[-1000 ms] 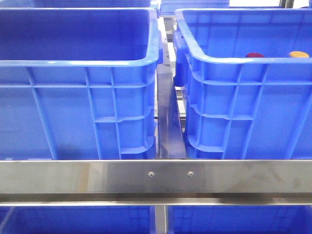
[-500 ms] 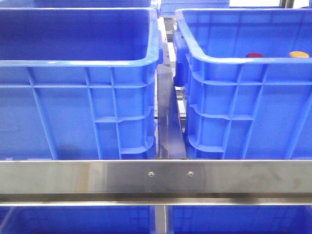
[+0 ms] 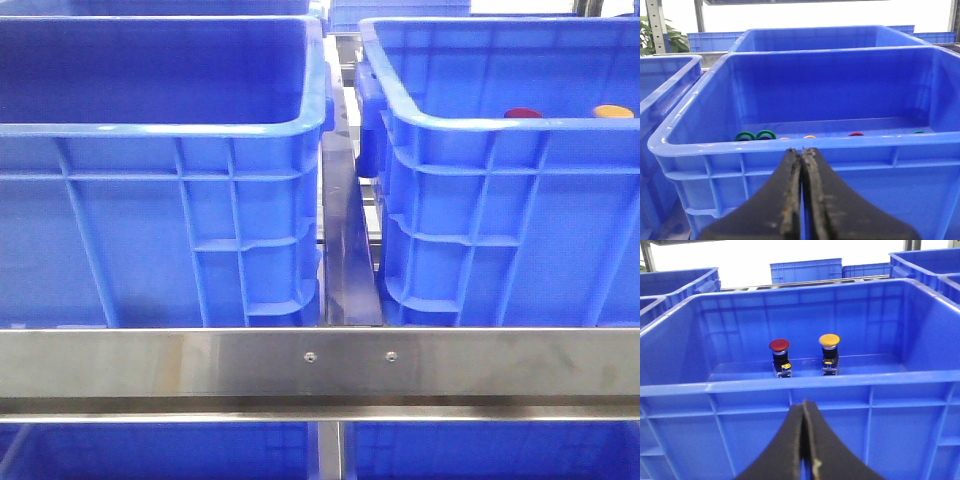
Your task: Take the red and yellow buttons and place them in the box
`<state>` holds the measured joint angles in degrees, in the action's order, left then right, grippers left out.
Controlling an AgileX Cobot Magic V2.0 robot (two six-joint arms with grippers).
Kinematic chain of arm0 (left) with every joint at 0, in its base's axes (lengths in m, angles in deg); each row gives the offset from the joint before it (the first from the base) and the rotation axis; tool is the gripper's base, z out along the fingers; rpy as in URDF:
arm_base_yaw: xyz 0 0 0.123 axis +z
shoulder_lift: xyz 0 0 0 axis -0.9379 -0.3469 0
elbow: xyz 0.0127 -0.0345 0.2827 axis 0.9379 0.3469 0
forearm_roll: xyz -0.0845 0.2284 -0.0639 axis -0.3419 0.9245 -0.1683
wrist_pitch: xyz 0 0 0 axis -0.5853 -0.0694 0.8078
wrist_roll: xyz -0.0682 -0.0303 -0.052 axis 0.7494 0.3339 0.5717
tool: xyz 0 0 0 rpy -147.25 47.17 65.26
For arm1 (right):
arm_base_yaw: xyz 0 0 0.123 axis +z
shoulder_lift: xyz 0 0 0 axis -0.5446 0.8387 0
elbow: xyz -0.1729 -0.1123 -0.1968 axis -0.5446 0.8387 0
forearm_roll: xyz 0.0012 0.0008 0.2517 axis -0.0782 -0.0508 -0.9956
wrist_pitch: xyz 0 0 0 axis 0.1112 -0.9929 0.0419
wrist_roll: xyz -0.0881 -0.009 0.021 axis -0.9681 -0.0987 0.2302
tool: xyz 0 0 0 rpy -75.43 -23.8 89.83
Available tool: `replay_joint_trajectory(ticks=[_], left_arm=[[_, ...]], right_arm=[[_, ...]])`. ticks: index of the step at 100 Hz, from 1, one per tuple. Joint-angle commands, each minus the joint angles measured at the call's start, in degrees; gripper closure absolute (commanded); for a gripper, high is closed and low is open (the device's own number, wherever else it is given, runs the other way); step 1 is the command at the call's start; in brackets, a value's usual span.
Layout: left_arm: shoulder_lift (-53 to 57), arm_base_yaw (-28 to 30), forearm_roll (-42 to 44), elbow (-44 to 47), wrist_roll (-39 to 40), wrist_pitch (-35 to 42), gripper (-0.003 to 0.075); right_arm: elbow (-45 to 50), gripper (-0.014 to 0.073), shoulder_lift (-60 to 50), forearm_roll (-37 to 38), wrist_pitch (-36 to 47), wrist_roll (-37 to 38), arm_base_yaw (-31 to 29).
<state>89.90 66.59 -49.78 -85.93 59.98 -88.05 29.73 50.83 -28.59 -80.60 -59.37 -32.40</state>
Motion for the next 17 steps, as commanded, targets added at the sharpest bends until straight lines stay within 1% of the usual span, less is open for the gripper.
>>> replay_joint_trajectory(ticks=[1,17], left_arm=[[1.9,0.1,-0.2,2.8,-0.1,4.6,0.0739],[1.9,0.1,-0.2,2.8,-0.1,4.6,0.0739]], right_arm=[[-1.1,0.0662,-1.5,0.5,4.9,0.1,0.1],[-1.1,0.0662,-1.5,0.5,4.9,0.1,0.1]])
